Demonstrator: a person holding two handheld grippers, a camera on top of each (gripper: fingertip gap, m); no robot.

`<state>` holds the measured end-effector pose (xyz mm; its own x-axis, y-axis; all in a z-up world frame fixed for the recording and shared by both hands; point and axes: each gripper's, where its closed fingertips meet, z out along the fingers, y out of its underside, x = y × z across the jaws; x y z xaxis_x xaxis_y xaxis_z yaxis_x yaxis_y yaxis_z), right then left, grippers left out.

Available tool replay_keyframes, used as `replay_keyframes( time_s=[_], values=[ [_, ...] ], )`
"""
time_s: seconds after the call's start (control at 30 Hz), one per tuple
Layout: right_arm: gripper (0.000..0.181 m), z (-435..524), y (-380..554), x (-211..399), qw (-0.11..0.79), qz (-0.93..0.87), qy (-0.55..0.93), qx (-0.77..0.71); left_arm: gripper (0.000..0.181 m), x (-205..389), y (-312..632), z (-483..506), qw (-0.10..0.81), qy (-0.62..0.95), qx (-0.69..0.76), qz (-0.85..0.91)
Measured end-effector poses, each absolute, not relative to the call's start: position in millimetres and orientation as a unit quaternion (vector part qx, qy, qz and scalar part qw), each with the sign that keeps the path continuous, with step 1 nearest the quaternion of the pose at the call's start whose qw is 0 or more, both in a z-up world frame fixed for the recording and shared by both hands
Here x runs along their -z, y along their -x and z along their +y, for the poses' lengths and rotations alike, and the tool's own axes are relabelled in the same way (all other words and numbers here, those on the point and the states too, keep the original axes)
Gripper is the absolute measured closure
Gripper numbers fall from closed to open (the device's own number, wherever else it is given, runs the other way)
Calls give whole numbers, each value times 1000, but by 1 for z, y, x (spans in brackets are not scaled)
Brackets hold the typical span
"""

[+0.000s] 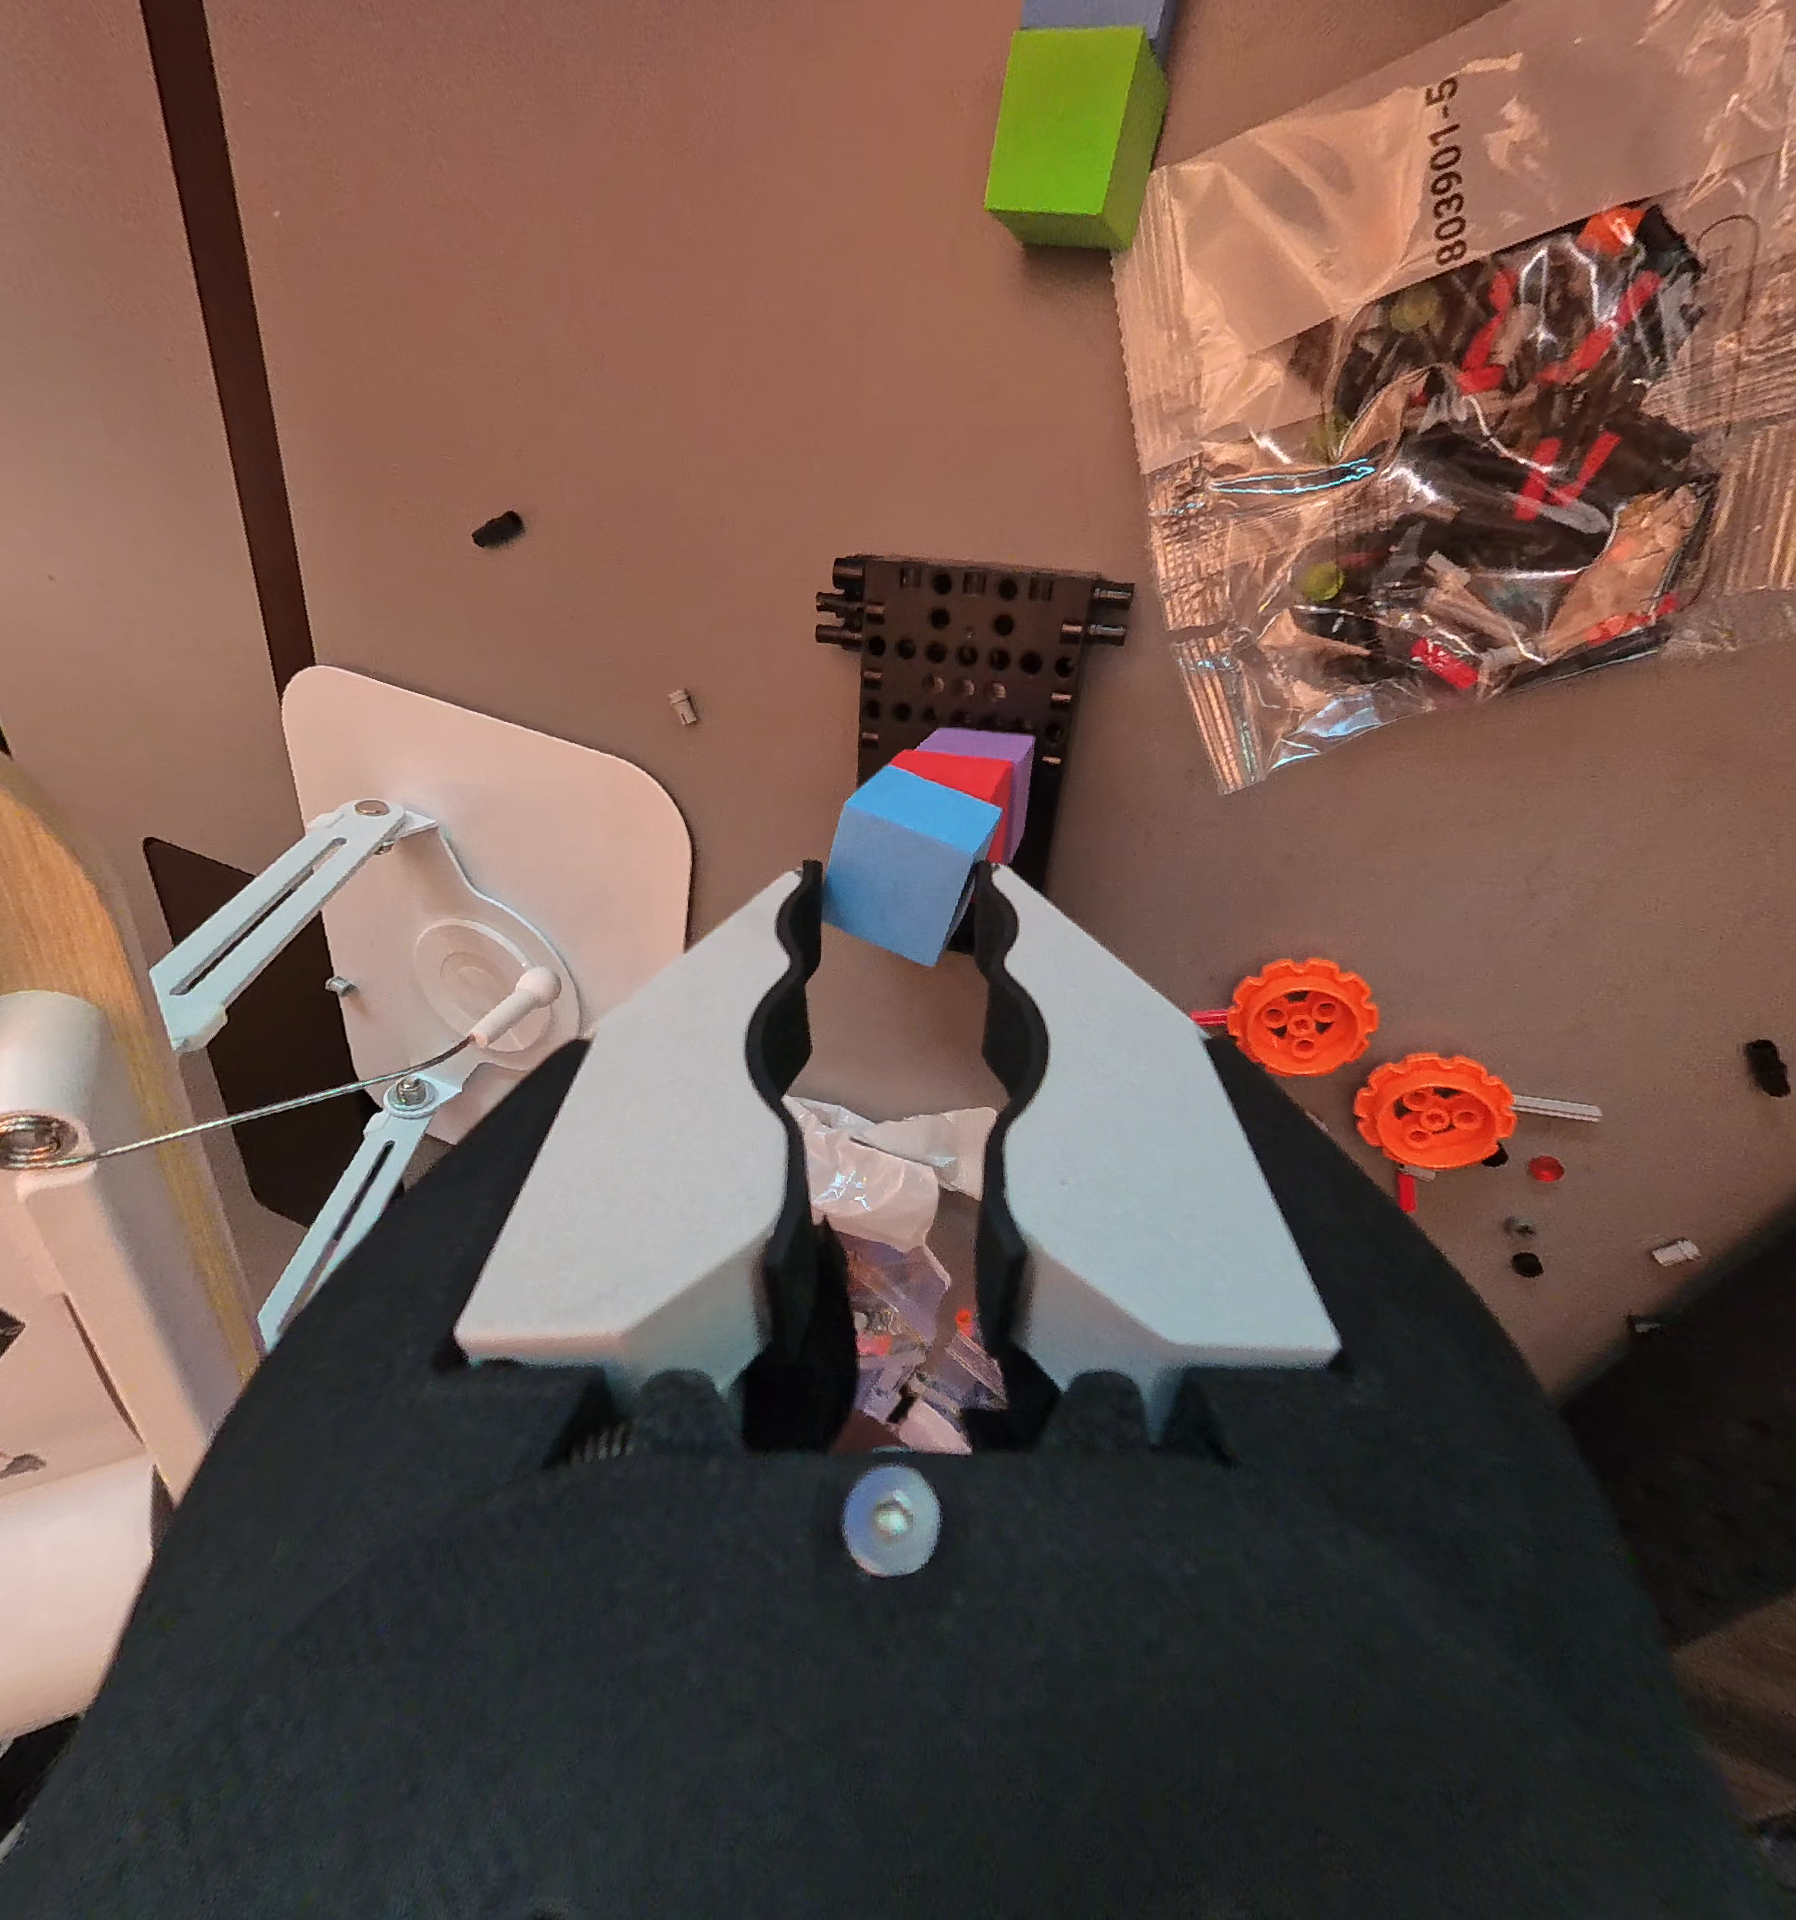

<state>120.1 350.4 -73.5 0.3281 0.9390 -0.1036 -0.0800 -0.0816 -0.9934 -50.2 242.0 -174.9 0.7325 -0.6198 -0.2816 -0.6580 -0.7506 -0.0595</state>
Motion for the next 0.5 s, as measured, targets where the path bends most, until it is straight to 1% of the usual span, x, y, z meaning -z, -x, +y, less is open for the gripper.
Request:
replay_keyframes(
  time_s=[0.17, 0.27, 0.37, 0.5],
  values=[
    [159, 350, -121, 72, 570, -367, 582, -449, 153, 173, 52, 241, 75, 929, -127, 339],
    [159, 350, -121, 72, 570, -366, 582, -450, 147, 173, 51, 242, 76, 929, -129, 339],
    [159, 351, -122, 71, 571, -365, 582, -450, 139, 165, 47, 247, 95, 926, -139, 339],
    [159, 351, -123, 71, 572, -363, 581, -450, 140, 150, 19, 268, 138, 909, -152, 362]
  ],
)
